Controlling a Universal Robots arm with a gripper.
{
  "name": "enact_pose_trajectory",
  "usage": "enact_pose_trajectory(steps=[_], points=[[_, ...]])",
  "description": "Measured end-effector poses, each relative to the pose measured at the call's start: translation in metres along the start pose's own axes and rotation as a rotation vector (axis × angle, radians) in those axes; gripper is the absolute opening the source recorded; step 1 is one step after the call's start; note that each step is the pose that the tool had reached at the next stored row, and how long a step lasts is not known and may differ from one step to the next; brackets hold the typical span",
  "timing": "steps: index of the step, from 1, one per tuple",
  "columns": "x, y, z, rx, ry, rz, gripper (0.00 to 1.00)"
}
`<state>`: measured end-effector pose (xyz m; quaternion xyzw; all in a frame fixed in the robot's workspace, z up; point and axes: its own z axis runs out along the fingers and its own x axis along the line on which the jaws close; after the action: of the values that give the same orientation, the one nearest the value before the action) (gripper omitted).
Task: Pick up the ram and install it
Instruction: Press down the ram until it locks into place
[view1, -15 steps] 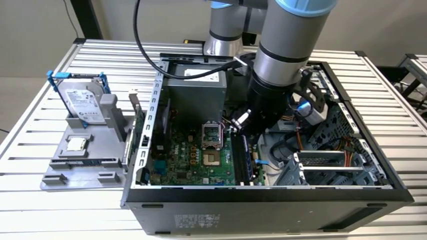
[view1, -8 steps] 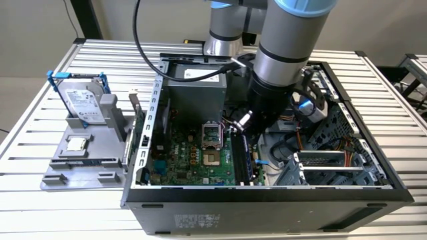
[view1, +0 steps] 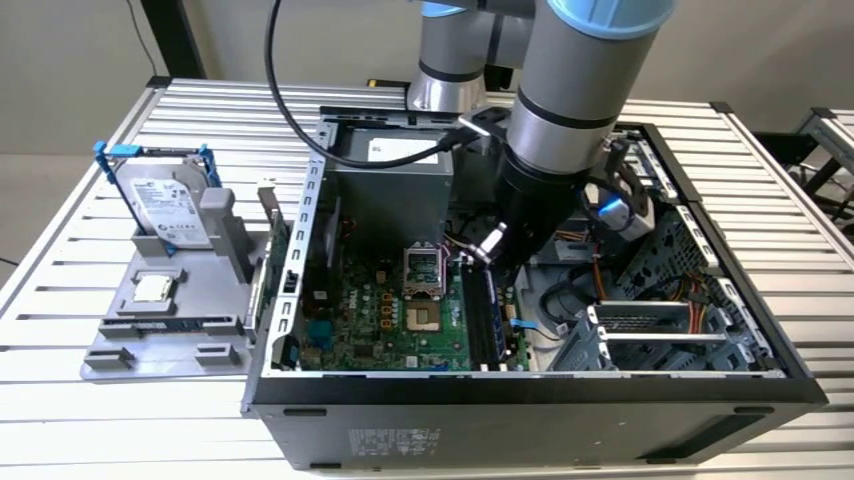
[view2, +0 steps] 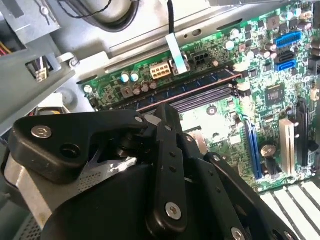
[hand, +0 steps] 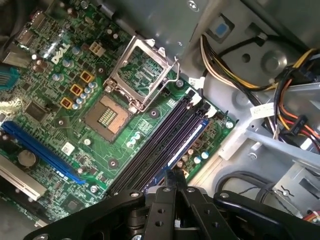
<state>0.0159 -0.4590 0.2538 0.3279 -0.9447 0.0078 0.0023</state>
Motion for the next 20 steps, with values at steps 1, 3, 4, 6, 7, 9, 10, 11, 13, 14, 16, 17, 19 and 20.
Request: enact_pose_trajectory(steps=[1,3,4,6,7,9,10,11,13,14,16,17,19,20], points=[[0.0000,0.0001,0.0001,0.0001,-0.0002,-0.009,0.00],[0.0000,0.0002,0.0002,0.0003,-0.0004,-0.025,0.00],[-0.0001,0.0002,0.0002,0.0003,-0.0005,-0.034,0.00],[-0.0002,0.0004,0.0004,0.0004,-0.0008,-0.050,0.00],[-0.0004,0.0006,0.0005,0.0005,-0.0009,-0.059,0.00],[-0.0005,0.0008,0.0008,0.0008,-0.0011,-0.077,0.00],[-0.0006,0.0008,0.0008,0.0009,-0.0011,-0.087,0.00],[-0.0006,0.0008,0.0009,0.0011,-0.0011,-0.098,0.00],[-0.0006,0.0009,0.0011,0.0013,-0.0015,-0.121,0.00],[-0.0006,0.0009,0.0012,0.0013,-0.0017,-0.133,0.00],[-0.0007,0.0010,0.0015,0.0016,-0.0020,-0.154,0.00],[-0.0007,0.0010,0.0017,0.0015,-0.0022,-0.165,0.00],[-0.0006,0.0010,0.0022,-0.0015,-0.0055,-0.182,0.00],[-0.0006,0.0011,0.0024,-0.0041,-0.0081,-0.190,0.00]])
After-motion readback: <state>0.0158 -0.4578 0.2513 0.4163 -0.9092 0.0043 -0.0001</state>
